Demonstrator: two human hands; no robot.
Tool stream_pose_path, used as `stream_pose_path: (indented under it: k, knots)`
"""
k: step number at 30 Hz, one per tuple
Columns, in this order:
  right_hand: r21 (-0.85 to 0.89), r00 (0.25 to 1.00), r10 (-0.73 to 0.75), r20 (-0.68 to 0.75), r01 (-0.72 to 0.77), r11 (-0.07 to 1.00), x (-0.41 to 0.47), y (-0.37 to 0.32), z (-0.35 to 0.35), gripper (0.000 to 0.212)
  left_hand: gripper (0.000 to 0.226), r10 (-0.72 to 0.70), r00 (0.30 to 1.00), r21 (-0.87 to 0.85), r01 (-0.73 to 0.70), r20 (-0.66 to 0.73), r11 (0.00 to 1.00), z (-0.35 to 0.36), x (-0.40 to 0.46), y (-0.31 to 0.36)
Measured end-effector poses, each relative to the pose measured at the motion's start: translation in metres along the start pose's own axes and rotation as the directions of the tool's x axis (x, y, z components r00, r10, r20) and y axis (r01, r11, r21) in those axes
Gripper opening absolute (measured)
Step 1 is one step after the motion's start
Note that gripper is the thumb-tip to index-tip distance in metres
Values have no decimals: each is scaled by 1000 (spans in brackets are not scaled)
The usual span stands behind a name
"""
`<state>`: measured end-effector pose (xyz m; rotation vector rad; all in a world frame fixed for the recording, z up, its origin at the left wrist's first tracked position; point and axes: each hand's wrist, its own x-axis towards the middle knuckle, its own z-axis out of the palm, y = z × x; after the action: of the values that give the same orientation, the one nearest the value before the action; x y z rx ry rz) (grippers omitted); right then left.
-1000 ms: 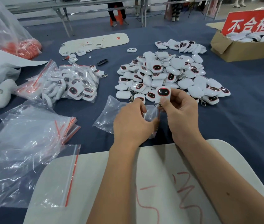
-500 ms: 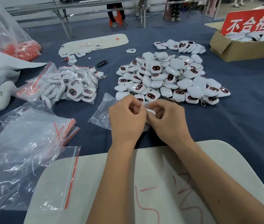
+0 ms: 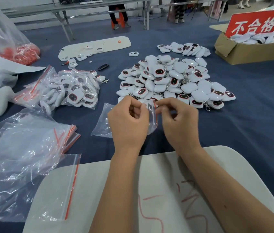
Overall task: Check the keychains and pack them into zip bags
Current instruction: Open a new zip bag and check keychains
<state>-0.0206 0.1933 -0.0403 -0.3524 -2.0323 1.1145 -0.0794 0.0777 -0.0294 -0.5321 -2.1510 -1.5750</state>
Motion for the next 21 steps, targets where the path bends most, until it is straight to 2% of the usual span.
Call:
stream_pose_path:
  k: [1, 3, 5, 6, 7, 9, 10, 12, 14, 16, 19, 21]
  knots:
    - [-164, 999, -42, -31, 36, 986, 3, 3, -4, 23, 19, -18, 999, -5, 18, 34, 1000, 1, -1, -1]
    - [-484, 996, 0, 94, 46, 874, 10, 12, -9, 35, 20, -31, 995, -20, 33, 99, 999, 4, -3, 0]
    - [-702, 952, 205, 227, 14, 712, 14, 15, -9, 56, 21, -18, 989, -75, 29, 149, 997, 7, -5, 4]
    - [-747, 923, 291, 251, -6, 665, 14, 15, -7, 60, 21, -17, 984, -106, 37, 179, 994, 9, -6, 6]
    - [-749, 915, 317, 250, -25, 663, 13, 14, -4, 60, 21, -25, 976, -129, 54, 218, 990, 11, -7, 7]
    - [-647, 957, 222, 184, -52, 760, 12, 12, -4, 51, 21, -68, 946, -121, 112, 316, 986, 14, -10, 5]
    - [-590, 981, 151, 119, -52, 806, 11, 12, -6, 43, 20, -106, 926, -84, 146, 363, 986, 16, -10, 3]
    - [-567, 994, 104, 39, -64, 822, 10, 12, -8, 39, 17, -180, 893, 15, 191, 412, 982, 18, -11, -4]
    - [-619, 979, 184, 91, -89, 780, 11, 13, -7, 41, 15, -228, 890, 55, 225, 395, 973, 18, -10, -9]
    - [-617, 961, 220, 167, -72, 784, 13, 16, -6, 37, 14, -241, 912, 85, 226, 333, 971, 16, -7, -12]
    - [-486, 959, 142, 244, -6, 874, 14, 19, -6, 38, 13, -268, 926, 84, 255, 266, 963, 12, -4, -16]
    - [-303, 970, 132, 202, -66, 951, 13, 16, -8, 42, 11, -286, 924, 52, 282, 255, 958, 11, -3, -17]
